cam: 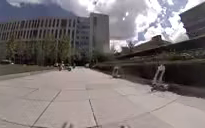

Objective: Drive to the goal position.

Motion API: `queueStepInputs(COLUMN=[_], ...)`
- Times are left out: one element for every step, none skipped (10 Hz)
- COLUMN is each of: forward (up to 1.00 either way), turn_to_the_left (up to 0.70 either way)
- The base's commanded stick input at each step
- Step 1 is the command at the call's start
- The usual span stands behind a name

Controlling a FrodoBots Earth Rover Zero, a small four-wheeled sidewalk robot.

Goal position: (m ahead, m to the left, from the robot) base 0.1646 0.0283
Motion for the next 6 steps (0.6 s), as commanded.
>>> queueStepInputs(forward=[0.70, 0.70, 0.70, 0.70, 0.70, 0.70], turn_to_the_left=[0.00, -0.03, -0.19, -0.35, -0.35, -0.22])
